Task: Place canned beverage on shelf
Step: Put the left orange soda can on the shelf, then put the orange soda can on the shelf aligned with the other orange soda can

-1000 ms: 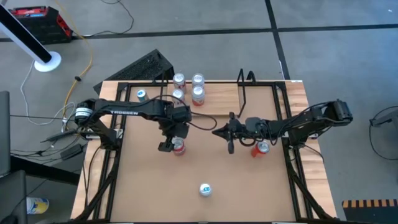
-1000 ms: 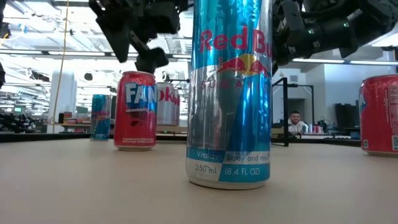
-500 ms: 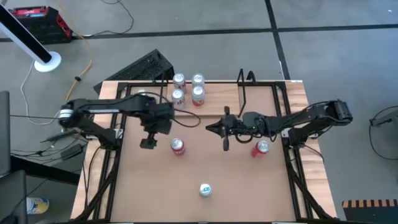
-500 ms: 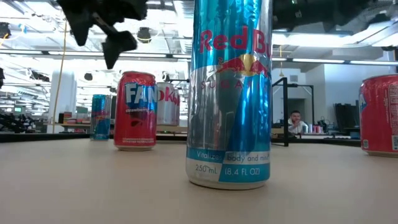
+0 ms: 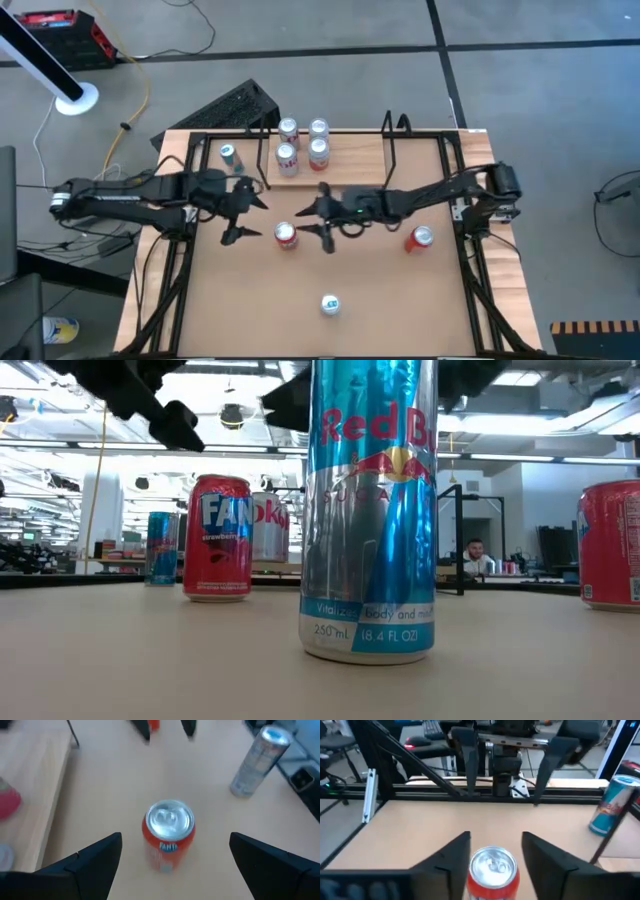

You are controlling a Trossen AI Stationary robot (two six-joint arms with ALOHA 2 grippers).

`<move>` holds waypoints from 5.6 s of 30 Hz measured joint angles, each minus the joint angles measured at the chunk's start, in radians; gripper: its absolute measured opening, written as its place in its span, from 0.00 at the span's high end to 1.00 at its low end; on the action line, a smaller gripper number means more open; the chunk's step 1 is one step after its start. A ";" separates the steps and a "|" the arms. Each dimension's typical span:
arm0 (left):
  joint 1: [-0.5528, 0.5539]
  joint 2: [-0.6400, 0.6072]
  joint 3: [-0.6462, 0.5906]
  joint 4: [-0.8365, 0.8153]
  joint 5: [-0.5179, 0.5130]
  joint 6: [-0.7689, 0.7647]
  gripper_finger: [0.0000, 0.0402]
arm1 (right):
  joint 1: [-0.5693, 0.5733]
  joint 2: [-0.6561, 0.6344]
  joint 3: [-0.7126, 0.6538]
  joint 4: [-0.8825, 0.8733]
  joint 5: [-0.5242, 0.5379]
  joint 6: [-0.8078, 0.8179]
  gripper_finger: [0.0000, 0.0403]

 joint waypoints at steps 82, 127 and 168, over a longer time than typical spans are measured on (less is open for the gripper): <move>0.000 -0.126 -0.178 0.009 -0.070 -0.123 0.12 | -0.521 -0.311 -0.073 -0.492 -0.054 -0.170 0.24; 0.000 -0.126 -0.178 -0.081 -0.092 -0.162 0.12 | -0.748 -0.022 0.065 -0.376 -0.164 -0.308 0.22; 0.000 -0.126 -0.178 -0.080 -0.067 -0.161 0.12 | -0.726 -0.178 0.129 -0.489 -0.127 -0.324 0.05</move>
